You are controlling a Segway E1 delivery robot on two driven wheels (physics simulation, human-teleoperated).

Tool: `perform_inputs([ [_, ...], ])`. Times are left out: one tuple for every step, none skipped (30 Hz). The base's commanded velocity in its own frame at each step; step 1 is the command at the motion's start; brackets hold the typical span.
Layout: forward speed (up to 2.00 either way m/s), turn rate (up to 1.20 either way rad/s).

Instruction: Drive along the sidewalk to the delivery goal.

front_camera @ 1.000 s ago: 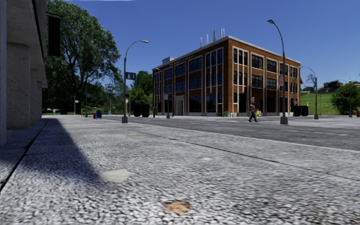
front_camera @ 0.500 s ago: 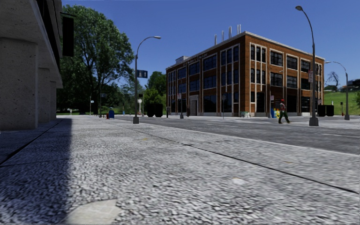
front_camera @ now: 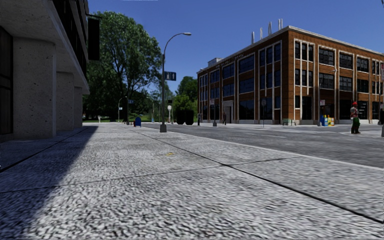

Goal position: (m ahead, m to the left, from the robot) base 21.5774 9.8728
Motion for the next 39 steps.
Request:
perform_inputs([
  [2.00,0.48],
  [2.00,0.48],
  [2.00,0.48],
  [2.00,0.48],
  [2.00,0.48],
  [2.00,0.48],
  [2.00,0.48],
  [2.00,0.48],
  [2.00,0.48],
  [2.00,0.48],
  [2.00,0.48],
  [2.00,0.48],
  [2.00,0.45],
  [2.00,0.00],
  [2.00,0.00],
  [2.00,0.00],
  [2.00,0.00],
  [2.00,0.00],
  [2.00,0.00],
  [2.00,0.00],
  [2.00,0.00],
  [2.00,0.00],
  [2.00,0.00],
  [2.00,0.00],
  [2.00,0.00],
  [2.00,0.00],
  [2.00,0.00],
  [2.00,0.00],
  [2.00,0.00],
  [2.00,0.00],
  [2.00,0.00],
  [2.00,0.00],
  [2.00,0.00],
  [2.00,0.00],
  [2.00,0.00],
  [2.00,0.00],
  [2.00,0.00],
  [2.00,0.00],
  [2.00,0.00],
])
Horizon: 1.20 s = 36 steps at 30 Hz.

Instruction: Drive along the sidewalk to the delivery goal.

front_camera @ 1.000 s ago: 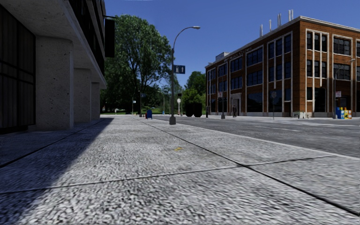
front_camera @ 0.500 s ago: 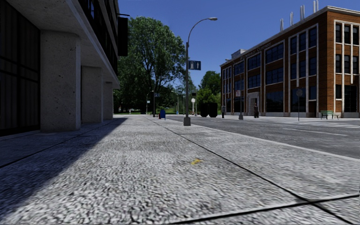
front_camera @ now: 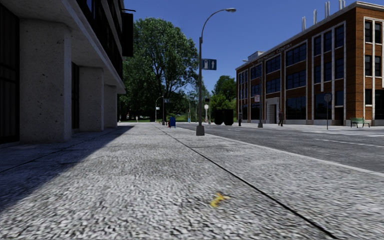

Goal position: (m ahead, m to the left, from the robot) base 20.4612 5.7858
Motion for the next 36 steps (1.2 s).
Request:
perform_inputs([
  [2.00,0.13],
  [2.00,0.36],
  [2.00,0.49],
  [2.00,0.49],
  [2.00,0.54],
  [2.00,0.55],
  [2.00,0.55],
  [2.00,0.56],
  [2.00,0.56],
  [2.00,0.56],
  [2.00,0.56],
  [2.00,0.56],
  [2.00,0.56],
  [2.00,0.56],
  [2.00,0.56],
  [2.00,0.56],
  [2.00,0.56],
  [2.00,0.56],
  [2.00,0.56],
  [2.00,0.56],
  [2.00,0.56],
  [2.00,0.56],
  [2.00,0.56],
  [2.00,0.51],
  [2.00,0.00],
  [2.00,0.00],
  [2.00,0.00],
  [2.00,0.00],
  [2.00,0.00],
  [2.00,0.00],
  [2.00,0.00],
  [2.00,0.00],
  [2.00,0.00],
  [2.00,0.00],
  [2.00,0.00],
  [2.00,0.00],
])
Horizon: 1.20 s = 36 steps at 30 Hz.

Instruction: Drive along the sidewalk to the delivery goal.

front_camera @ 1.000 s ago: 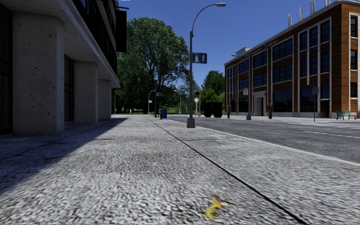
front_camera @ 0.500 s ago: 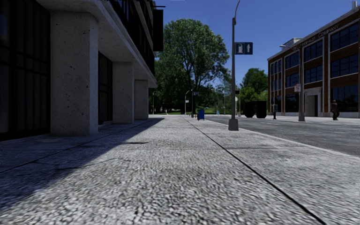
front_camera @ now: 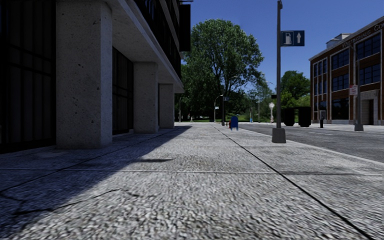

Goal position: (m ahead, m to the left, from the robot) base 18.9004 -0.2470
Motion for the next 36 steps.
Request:
perform_inputs([
  [2.00,0.00],
  [2.00,0.00],
  [2.00,0.00],
  [2.00,0.00],
  [2.00,0.00],
  [2.00,0.00],
  [2.00,0.00],
  [2.00,0.00],
  [2.00,0.00],
  [2.00,0.00],
  [2.00,0.00],
  [2.00,0.00],
  [2.00,0.00],
  [2.00,0.00],
  [2.00,0.00],
  [2.00,0.00],
  [2.00,0.00],
  [2.00,0.00],
  [2.00,0.00],
  [2.00,0.00],
  [2.00,0.00],
  [2.00,0.00],
  [2.00,0.00],
  [2.00,0.00],
  [2.00,0.00],
  [2.00,0.00],
  [2.00,0.00],
  [2.00,0.00],
  [2.00,0.00],
  [2.00,0.00],
  [2.00,0.00],
  [2.00,0.00],
  [2.00,0.00],
  [2.00,0.00],
  [2.00,0.00],
  [2.00,0.00],
])
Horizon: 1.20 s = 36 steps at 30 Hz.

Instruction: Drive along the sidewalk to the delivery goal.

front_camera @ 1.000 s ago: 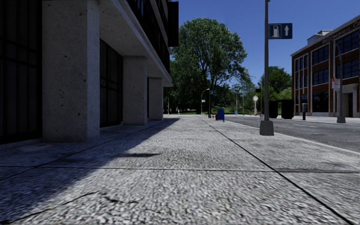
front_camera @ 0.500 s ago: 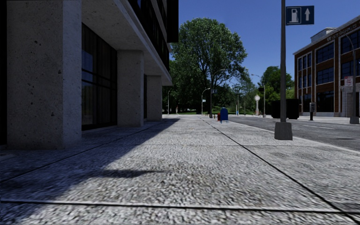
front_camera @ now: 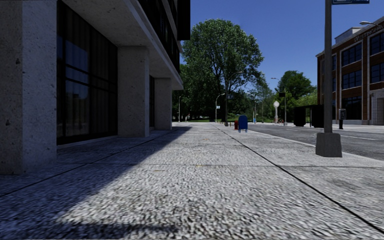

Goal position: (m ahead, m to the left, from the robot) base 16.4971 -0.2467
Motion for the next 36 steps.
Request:
perform_inputs([
  [2.00,0.00],
  [2.00,0.00],
  [2.00,0.00],
  [2.00,0.00],
  [2.00,0.00],
  [2.00,0.00],
  [2.00,0.00],
  [2.00,0.00],
  [2.00,0.00],
  [2.00,0.00],
  [2.00,0.00],
  [2.00,0.00],
  [2.00,0.00],
  [2.00,0.00],
  [2.00,0.00],
  [2.00,0.00],
  [2.00,0.00],
  [2.00,0.00],
  [2.00,0.00],
  [2.00,0.00],
  [2.00,0.00],
  [2.00,0.00],
  [2.00,0.00],
  [2.00,0.00],
  [2.00,0.00],
  [2.00,0.00],
  [2.00,0.00],
  [2.00,0.00],
  [2.00,0.00],
  [2.00,0.00],
  [2.00,0.00],
  [2.00,0.00],
  [2.00,0.00],
  [2.00,0.00],
  [2.00,0.00],
  [2.00,0.00],
])
